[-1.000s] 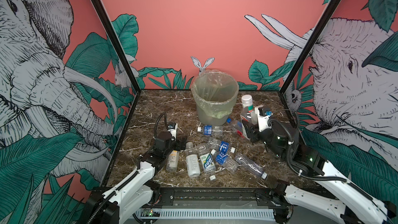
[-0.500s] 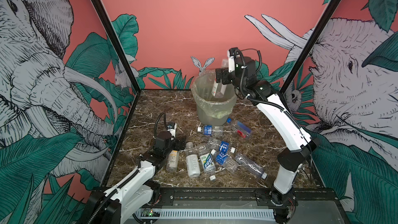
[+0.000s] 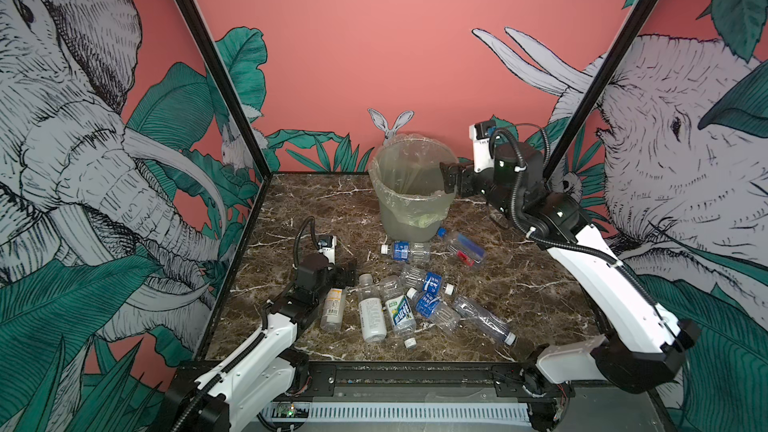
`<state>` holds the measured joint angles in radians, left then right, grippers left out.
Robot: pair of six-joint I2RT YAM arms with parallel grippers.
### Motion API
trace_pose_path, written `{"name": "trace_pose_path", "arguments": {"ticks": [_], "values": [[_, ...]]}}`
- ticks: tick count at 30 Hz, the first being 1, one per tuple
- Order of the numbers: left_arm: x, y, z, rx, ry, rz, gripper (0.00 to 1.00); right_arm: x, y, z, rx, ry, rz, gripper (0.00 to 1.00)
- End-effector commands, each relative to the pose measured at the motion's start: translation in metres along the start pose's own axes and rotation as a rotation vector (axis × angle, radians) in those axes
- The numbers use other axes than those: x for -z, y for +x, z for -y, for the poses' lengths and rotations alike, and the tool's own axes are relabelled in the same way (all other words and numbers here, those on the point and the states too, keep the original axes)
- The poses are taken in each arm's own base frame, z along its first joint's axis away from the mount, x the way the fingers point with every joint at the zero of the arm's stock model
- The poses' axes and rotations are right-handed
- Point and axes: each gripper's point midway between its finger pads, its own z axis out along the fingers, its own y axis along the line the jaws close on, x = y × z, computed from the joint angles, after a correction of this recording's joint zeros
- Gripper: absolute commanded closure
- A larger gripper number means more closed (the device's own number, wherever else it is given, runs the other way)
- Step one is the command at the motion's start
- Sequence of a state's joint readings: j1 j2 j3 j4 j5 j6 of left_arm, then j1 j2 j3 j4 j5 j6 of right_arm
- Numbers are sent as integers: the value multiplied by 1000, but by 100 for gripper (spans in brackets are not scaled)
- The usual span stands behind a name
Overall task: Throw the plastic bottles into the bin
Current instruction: 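Open the right gripper to drop the bottle into the bin, then lower the right gripper toward the yellow-labelled bottles in the pile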
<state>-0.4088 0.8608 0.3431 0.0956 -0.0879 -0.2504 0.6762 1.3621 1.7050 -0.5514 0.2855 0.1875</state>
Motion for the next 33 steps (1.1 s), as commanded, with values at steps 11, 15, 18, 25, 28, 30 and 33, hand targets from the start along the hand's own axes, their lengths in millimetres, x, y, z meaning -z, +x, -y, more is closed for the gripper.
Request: {"name": "trace_pose_path", "arguments": {"ticks": [11,15,18,25,28,30,33], "values": [[9,3,3,30,24,-13,2,5,136,29,45,83,-262,1],[15,-1,5,7,10,-26,2,9,185,17,-3,4,-357,7],[19,-4,3,10,-14,-41,3,14,214,-1,-21,-41,-412,10],[16,14,2,-13,-8,-88,5,23,253,-62,-12,-148,-489,14],[15,14,14,-34,65,-74,5,22,264,-89,5,-187,-520,16],[16,13,23,-42,120,-53,6,20,272,-108,16,-215,-543,16],[17,13,25,-45,133,-40,6,16,287,-136,21,-254,-585,17]]}}
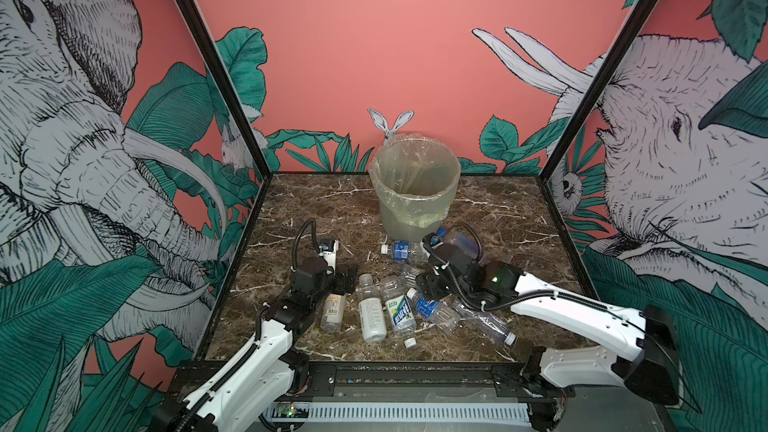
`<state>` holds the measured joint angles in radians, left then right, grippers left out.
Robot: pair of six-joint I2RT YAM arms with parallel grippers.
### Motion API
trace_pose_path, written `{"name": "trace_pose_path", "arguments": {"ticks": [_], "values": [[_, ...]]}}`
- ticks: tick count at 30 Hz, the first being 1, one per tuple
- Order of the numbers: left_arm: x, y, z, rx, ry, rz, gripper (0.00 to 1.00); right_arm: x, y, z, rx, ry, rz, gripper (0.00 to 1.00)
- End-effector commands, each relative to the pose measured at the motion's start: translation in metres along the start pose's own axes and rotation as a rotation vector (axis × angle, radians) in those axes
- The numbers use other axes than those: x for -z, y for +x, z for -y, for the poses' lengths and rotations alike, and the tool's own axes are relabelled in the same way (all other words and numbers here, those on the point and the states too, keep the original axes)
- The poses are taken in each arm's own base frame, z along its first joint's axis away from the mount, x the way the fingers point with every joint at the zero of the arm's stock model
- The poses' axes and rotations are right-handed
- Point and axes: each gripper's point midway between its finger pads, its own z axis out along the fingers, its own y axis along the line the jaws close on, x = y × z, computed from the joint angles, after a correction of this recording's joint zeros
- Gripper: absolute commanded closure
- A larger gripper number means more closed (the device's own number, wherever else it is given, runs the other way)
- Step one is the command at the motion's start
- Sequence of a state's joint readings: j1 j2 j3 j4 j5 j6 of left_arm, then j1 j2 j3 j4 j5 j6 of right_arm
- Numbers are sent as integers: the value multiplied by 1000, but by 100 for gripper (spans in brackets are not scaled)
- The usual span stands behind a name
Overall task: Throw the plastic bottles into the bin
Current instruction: 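Lower the right gripper toward the yellow-labelled bottles in the pile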
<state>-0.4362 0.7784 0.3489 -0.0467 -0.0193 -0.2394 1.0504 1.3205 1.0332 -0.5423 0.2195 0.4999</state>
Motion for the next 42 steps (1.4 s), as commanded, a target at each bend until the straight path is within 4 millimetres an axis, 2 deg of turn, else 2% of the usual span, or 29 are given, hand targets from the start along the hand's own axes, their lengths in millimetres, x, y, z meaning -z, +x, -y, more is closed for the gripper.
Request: {"name": "trace_pose_path", "arguments": {"ticks": [1,7,11,15,24,42], "values": [[3,-3,9,-22,52,29,6,-10,-9,-32,-39,-55,12,17],[3,-3,4,-18,24,38,6,-35,-2,-57,-73,-78,-33,17],[3,-1,0,-13,1,36,6,-43,3,-70,-68,-87,-63,17],[4,-1,-2,-8,-4,46,6,-59,15,-82,-58,-91,-120,18],[3,0,-6,-1,-27,41,6,-74,30,-82,-57,-52,-168,23],[2,1,-9,5,-44,37,6,-101,56,-77,-36,20,-259,23]]}}
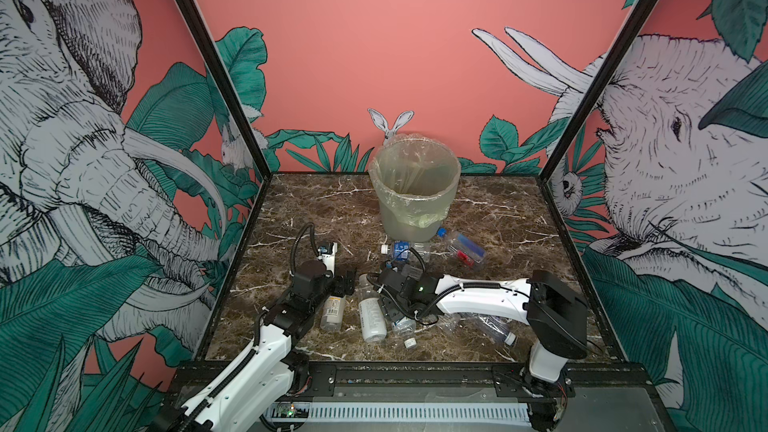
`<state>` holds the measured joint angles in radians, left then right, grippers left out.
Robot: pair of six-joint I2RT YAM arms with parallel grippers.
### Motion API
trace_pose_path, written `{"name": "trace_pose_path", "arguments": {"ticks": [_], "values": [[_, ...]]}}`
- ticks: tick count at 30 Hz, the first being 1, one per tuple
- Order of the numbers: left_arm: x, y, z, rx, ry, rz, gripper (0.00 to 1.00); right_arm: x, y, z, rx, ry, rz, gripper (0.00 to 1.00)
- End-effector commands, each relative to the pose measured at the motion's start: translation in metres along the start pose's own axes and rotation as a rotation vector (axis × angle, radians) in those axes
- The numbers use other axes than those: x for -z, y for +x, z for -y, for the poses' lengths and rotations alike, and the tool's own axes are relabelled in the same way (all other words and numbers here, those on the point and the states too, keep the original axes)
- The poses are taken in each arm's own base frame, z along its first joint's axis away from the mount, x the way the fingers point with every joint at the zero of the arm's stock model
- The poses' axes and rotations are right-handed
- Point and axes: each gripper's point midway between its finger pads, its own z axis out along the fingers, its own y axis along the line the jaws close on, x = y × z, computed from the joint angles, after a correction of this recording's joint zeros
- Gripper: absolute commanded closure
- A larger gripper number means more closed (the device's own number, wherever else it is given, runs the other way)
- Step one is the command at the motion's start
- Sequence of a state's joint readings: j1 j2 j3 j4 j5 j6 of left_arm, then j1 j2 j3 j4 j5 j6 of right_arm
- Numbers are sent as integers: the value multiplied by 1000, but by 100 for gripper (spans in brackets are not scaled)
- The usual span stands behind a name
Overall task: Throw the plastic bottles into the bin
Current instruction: 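Lower the right gripper toward the yellow-labelled bottles in the pile, then close the right gripper around the clear bottle with green-and-white label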
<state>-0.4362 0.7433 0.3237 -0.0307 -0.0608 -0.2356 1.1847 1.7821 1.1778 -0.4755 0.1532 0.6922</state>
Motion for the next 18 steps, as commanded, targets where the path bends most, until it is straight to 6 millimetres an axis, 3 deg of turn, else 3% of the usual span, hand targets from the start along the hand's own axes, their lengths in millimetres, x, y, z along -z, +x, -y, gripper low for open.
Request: {"name": "trace_pose_path", "arguments": {"ticks": [1,12,18], "values": [[-1,2,-2,8,-10,4,6,-4,-2,0,-15,32,-10,23],[-1,3,-2,12,-11,-2,6,-21,5,2,-7,66,-49,27],[-2,3,-3,11,-13,-2,6,-4,-6,6,-21,59,25,41]]}}
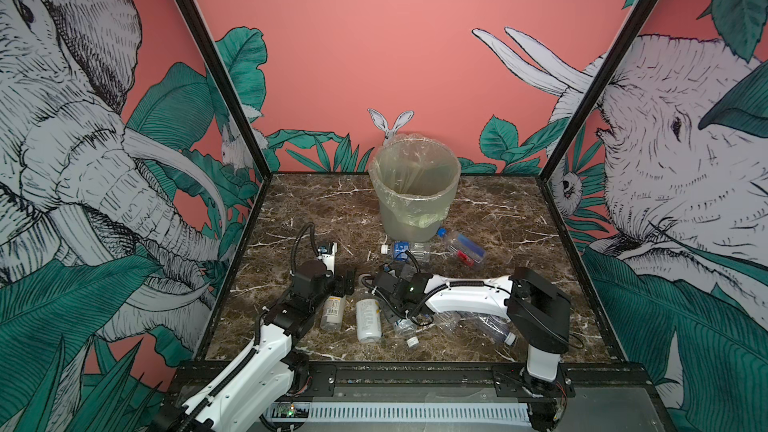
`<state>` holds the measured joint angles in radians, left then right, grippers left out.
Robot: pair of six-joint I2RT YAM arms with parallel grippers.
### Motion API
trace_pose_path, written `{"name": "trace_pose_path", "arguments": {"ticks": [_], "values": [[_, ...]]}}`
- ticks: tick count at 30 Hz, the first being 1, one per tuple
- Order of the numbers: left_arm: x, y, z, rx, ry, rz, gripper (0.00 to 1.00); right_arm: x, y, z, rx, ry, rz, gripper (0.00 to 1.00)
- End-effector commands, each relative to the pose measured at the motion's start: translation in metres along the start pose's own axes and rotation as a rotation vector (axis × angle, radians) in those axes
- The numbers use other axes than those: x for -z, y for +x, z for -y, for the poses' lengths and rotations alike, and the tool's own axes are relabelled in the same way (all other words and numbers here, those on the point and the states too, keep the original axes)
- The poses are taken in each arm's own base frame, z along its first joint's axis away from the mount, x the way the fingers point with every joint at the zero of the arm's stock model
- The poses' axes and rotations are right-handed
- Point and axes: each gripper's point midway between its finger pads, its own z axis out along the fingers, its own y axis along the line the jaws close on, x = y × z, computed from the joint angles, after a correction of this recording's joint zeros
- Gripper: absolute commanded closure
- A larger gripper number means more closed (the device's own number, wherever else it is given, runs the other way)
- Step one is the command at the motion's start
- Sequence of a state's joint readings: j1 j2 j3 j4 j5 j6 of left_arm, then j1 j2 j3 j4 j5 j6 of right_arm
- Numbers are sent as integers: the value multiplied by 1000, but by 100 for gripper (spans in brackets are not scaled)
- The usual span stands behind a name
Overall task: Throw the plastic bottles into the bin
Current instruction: 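Close the right gripper around the clear bottle with green-and-white label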
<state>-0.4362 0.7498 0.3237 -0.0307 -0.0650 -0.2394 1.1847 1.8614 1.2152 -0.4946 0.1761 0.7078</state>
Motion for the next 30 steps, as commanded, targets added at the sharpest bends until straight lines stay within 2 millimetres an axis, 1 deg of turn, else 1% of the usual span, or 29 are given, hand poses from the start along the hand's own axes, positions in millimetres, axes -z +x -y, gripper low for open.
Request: {"name": "trace_pose_path", "arguments": {"ticks": [1,5,9,10,13,23,30], "values": [[-1,2,-1,8,-6,4,6,20,-12,3,-15,-4,76,42],[-1,1,-2,6,-8,6,6,45,-24,4,-9,-32,190,48],[-1,2,-2,6,-9,5,7,65,-28,6,-1,-40,269,49],[-1,1,-2,5,-8,6,6,77,-31,7,0,-49,307,50],[-1,2,-2,7,-6,6,7,99,-35,11,17,-30,401,50],[-3,3,-2,3,-8,1,7,155,-31,41,-5,28,681,49],[-1,1,-1,4,-1,11,7,194,-32,66,-20,72,789,49]]}}
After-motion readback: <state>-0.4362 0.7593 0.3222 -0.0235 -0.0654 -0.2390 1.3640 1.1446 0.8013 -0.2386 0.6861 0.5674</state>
